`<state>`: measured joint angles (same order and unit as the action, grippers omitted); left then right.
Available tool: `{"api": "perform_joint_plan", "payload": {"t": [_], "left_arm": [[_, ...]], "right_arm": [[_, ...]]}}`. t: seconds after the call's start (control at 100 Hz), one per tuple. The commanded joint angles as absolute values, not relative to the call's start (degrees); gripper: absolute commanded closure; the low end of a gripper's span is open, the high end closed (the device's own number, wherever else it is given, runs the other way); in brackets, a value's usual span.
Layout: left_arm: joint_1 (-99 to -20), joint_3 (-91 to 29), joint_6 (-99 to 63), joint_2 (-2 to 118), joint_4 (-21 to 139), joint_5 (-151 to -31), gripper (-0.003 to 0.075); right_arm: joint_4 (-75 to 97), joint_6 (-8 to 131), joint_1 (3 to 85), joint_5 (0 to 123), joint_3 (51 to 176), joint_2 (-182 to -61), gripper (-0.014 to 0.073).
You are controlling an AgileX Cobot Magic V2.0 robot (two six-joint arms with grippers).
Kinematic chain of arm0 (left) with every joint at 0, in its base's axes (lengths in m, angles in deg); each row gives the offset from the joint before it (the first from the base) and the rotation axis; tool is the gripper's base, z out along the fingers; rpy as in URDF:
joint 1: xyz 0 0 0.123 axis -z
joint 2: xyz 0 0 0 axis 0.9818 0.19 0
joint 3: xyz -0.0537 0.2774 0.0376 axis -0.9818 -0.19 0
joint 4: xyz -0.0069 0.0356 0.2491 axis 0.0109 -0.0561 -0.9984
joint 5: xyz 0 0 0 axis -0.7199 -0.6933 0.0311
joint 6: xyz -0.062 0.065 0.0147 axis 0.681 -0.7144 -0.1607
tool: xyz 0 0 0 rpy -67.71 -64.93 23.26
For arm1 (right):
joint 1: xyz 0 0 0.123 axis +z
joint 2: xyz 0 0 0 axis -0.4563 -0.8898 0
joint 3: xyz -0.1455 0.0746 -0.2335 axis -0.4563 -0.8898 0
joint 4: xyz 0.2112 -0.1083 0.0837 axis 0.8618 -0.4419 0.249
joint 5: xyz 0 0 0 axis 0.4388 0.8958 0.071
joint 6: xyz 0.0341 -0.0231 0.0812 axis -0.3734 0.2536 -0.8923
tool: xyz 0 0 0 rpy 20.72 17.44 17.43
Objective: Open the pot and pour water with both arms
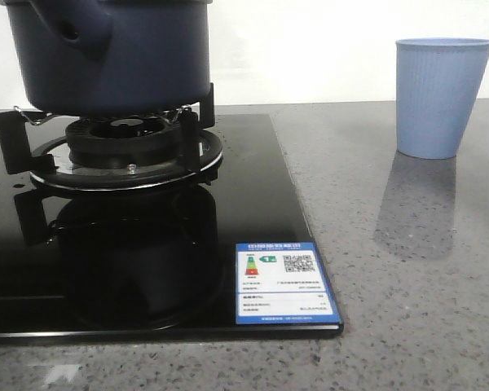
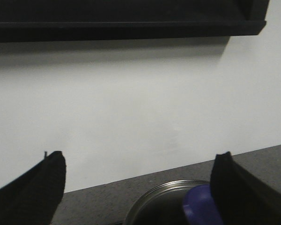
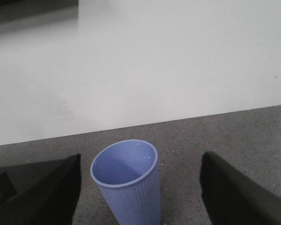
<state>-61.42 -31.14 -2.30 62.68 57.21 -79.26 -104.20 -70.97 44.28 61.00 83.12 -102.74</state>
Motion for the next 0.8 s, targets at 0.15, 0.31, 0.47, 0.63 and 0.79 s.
{"api": "perform_joint_plan", "payload": {"t": [0.15, 0.31, 0.47, 0.63, 0.79], "left_arm": [[-69.6, -29.5, -2.2, 54.8, 57.0, -86.4, 0.0526], [-71.6, -32.8, -2.4, 49.9, 55.2, -86.3, 0.0739], [-71.7, -38.7, -2.4, 43.3, 53.0, -85.7, 0.0739], [-71.7, -47.9, -2.4, 35.1, 53.8, -83.2, 0.0739], [-71.7, -59.5, -2.4, 23.6, 57.0, -81.3, 0.0739]], "right_arm": [[-110.8, -69.4, 43.8, 61.8, 84.6, -102.3, 0.0600], [-110.8, -68.8, 43.8, 61.8, 84.6, -101.2, 0.0664], [-110.8, -65.7, 43.8, 61.8, 84.5, -97.2, 0.0664], [-110.8, -65.7, 43.8, 59.0, 81.9, -92.4, 0.0664], [-110.8, -65.7, 43.8, 58.2, 73.8, -84.8, 0.0659]]}}
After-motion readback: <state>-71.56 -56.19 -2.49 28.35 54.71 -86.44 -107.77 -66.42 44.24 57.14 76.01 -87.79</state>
